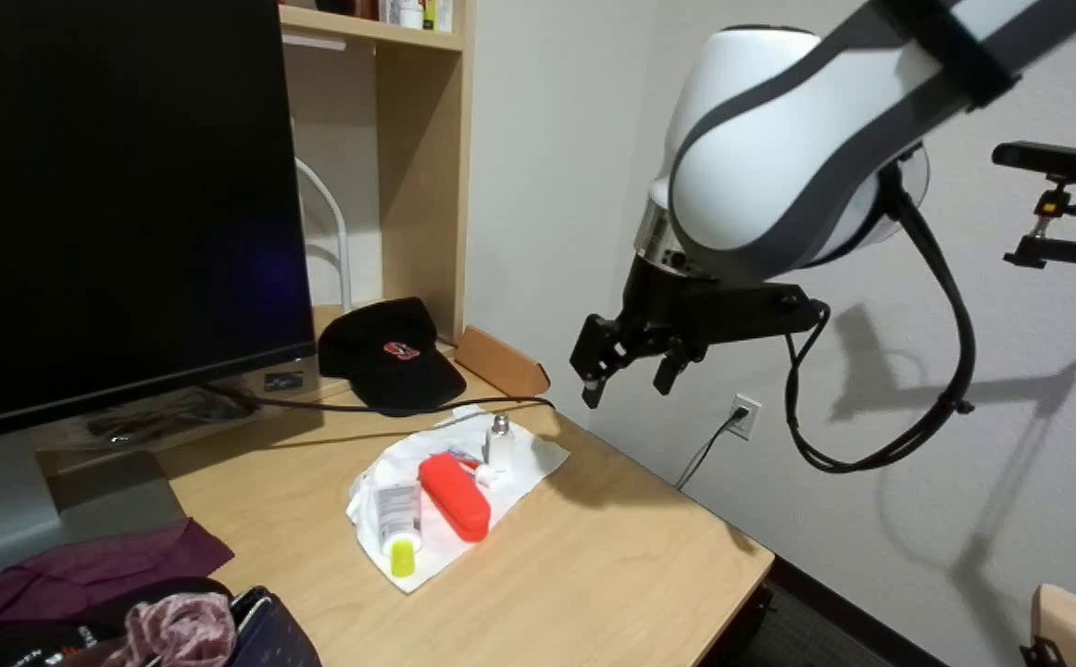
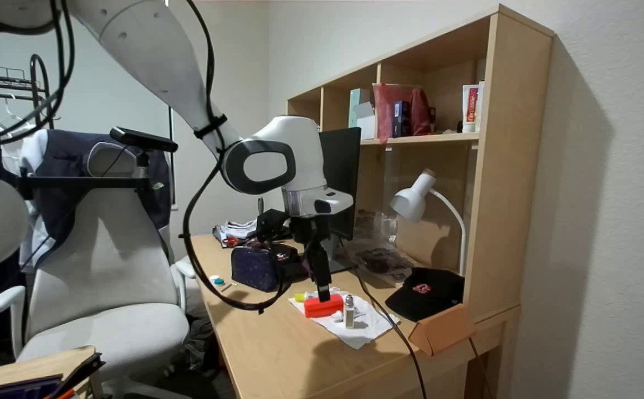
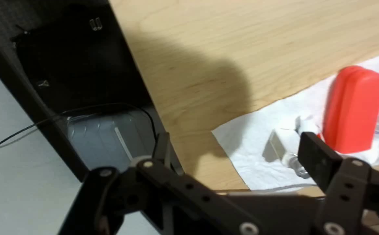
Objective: Pick up the small white bottle and move it to the right
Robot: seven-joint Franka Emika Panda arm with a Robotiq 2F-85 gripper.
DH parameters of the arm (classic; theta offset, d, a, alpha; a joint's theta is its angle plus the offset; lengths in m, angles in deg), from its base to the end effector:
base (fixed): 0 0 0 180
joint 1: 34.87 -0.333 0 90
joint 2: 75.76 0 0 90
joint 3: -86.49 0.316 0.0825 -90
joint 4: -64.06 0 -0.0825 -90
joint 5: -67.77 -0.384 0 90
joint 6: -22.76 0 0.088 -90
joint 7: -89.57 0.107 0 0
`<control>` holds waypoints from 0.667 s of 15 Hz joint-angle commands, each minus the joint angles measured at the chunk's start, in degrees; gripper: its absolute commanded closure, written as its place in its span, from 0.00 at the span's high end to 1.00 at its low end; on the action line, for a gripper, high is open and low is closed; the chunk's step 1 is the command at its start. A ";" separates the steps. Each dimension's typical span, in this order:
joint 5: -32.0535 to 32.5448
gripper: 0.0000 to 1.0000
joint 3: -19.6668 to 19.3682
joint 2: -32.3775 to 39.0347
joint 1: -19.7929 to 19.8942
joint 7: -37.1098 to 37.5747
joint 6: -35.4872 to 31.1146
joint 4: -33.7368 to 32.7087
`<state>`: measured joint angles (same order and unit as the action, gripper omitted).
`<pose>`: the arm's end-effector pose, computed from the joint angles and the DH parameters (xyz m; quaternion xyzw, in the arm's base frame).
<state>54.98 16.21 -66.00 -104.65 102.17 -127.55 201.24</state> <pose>0.5130 -0.0110 0.3102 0.9764 -0.1949 0.0932 0.0062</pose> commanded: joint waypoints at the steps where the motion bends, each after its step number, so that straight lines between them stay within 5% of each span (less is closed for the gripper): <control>1: -3.75 1.00 12.75 2.06 9.94 8.61 5.97 -6.41; 3: -4.83 1.00 20.46 4.17 16.31 11.91 7.98 -9.75; 10: -2.83 1.00 50.24 11.28 47.59 15.62 9.93 -21.46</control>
<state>51.51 56.50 -58.28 -68.25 116.86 -119.42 185.39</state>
